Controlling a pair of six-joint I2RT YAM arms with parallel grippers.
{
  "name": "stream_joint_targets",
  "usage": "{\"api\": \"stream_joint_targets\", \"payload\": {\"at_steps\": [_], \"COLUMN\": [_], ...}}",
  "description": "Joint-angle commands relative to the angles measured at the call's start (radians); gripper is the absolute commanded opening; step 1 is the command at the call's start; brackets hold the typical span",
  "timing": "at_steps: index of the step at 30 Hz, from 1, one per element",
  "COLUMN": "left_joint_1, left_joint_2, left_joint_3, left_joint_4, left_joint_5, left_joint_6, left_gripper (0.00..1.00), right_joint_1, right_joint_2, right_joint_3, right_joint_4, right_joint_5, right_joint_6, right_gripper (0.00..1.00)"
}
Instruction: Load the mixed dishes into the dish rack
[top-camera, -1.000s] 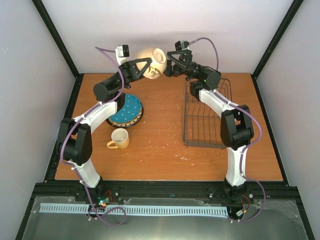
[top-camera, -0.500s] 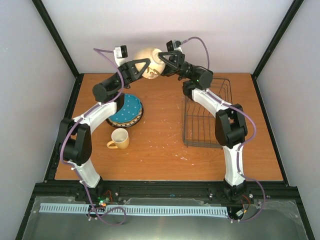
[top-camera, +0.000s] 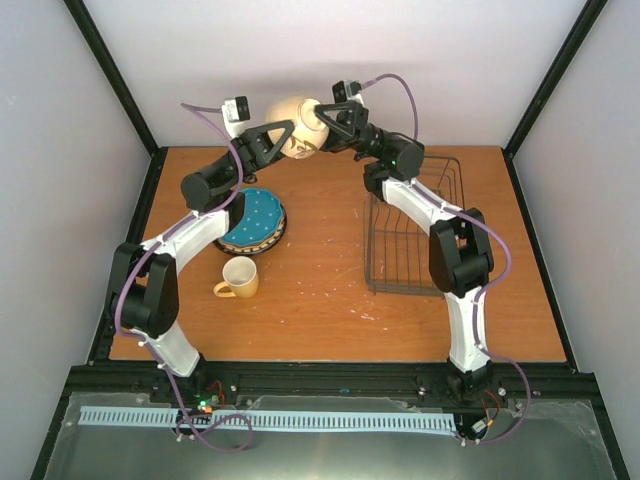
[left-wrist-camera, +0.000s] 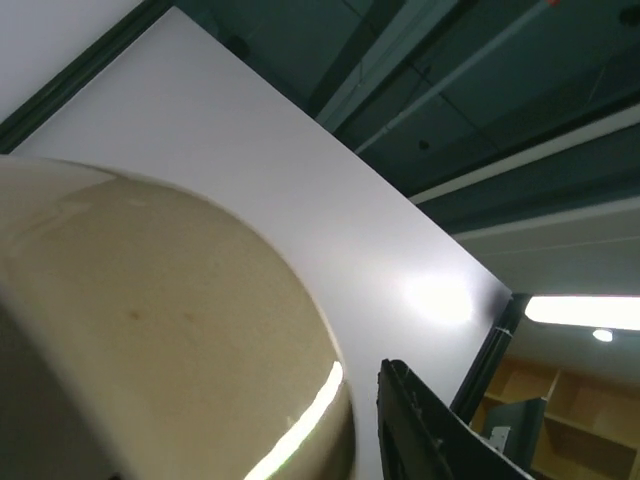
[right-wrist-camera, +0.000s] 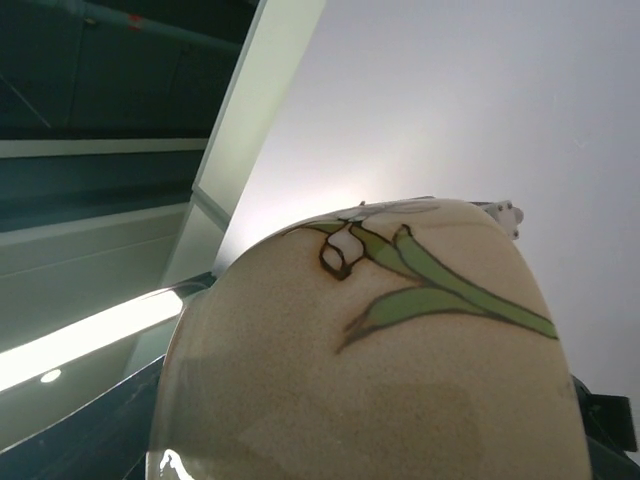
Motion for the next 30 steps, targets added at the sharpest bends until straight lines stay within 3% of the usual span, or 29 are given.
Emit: {"api": "stream_joint_targets", "payload": {"at_steps": [1,8,12,14,15,21,30], "left_joint_1": [-0.002,0.0,0.001,0.001,0.001,0.004,0.006], "left_joint_2": [-0.021,-0.006,0.009,0.011,0.011,0.023,-0.007], "left_joint_3": [-0.023,-0.016,0.003,0.008,0.01,0.032,0.078], "left_joint_4": [0.25,0.22,0.2,0.179,0.162,0.1,-0.164], "left_joint_5": [-0.039,-0.036,-0.014,0.0,0.005,0.048,0.17], "left_joint_6": [-0.027,-0.022,-0.018,-0.005,0.004,0.037,0.225], "left_gripper": [0.4,0.58,0.81,0.97,0.99,1.0,1.0], "right_joint_1": [-0.043,-0.068,-0.087,-0.1,-0.105,-0.133,-0.162], "right_joint_2": [-0.024,-0.048,-0.06,-0.067,-0.07,-0.086,-0.104], "right_joint_3": [-0.048,-0.098,-0.113,-0.122,-0.124,-0.136,-0.137], "right_joint_4": [0.18,0.18,0.179,0.179,0.179,0.179,0.177], "right_joint_5": [0.039,0.054,0.076,0.08,0.079,0.103,0.124], "right_joint_6": [0.245,0.246,0.25,0.25,0.253,0.254,0.266], "right_gripper": [0.03,0.03,0.03,0.03,0.03,0.03,0.03]}}
